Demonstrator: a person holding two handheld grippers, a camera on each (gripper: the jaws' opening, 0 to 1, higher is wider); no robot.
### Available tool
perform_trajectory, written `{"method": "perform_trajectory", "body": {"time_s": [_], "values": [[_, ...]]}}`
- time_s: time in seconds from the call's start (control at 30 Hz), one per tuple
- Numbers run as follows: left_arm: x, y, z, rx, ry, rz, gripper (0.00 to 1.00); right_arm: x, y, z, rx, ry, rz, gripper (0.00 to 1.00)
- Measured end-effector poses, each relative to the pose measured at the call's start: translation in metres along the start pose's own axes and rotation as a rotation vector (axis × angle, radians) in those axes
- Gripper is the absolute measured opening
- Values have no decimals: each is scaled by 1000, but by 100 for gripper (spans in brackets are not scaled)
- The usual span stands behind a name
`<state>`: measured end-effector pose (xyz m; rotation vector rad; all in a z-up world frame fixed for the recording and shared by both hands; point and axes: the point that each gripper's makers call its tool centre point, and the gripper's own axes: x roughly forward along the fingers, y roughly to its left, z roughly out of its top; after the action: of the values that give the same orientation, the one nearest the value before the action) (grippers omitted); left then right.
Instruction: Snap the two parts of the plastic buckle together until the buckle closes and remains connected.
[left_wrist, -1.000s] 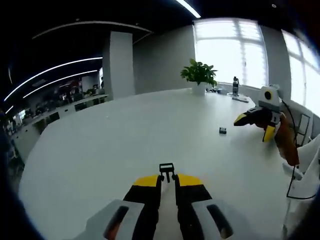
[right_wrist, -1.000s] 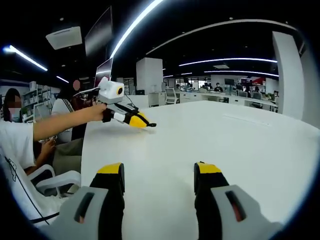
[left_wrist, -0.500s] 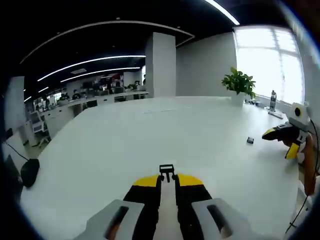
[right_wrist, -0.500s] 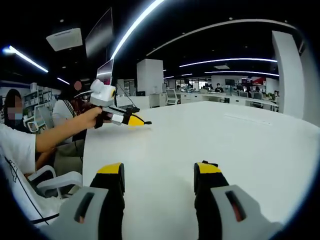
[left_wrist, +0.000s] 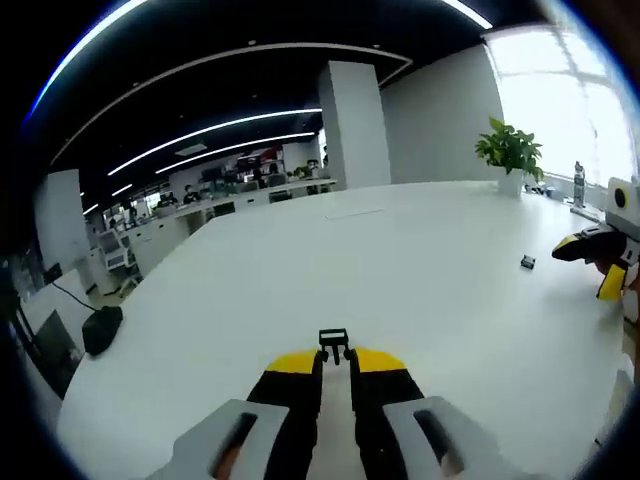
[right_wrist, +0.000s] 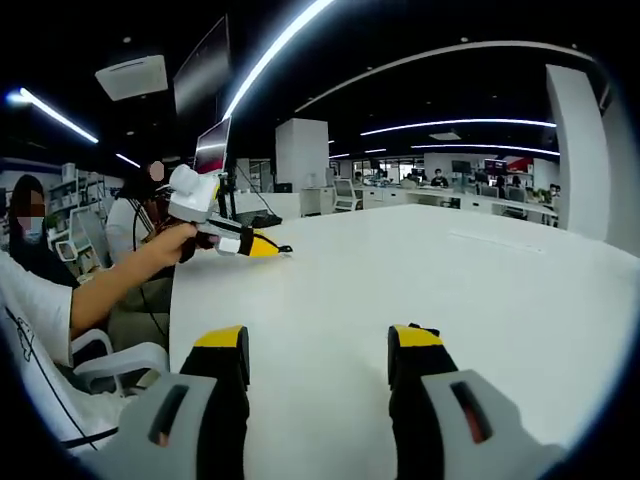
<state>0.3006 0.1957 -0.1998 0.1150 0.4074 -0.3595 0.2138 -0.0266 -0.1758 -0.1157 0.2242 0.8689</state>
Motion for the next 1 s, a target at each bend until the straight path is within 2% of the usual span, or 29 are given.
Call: {"method": "perform_trajectory", "body": {"time_s": [0.17,0.27,0.37,0.47,0.7,0.83,0.9,1.0], "values": [[-5,-3,-2,-86,-36,-3,10,3,-2,0,6,6,-5,56],[-9,-4,-8,-111,-33,3,10,8,-6,-3,8,23,-10,56],[-17,2,-5,-138,-59,51,10,14,-11,-6,17,39,-8,56],[-18,4,-7,-157,-47,65,10,19,-16,-6,18,52,-12,56],[-16,-6,-11,-133,-24,68,10,20,-20,-1,19,52,-15,56],[-8,-11,-13,-124,-3,47,10,17,-24,5,13,40,-31,56],[-8,-8,-14,-109,1,69,10,16,-27,4,18,38,-46,56],[-9,-8,-15,-120,7,65,10,14,-32,-1,26,49,-61,56]]}}
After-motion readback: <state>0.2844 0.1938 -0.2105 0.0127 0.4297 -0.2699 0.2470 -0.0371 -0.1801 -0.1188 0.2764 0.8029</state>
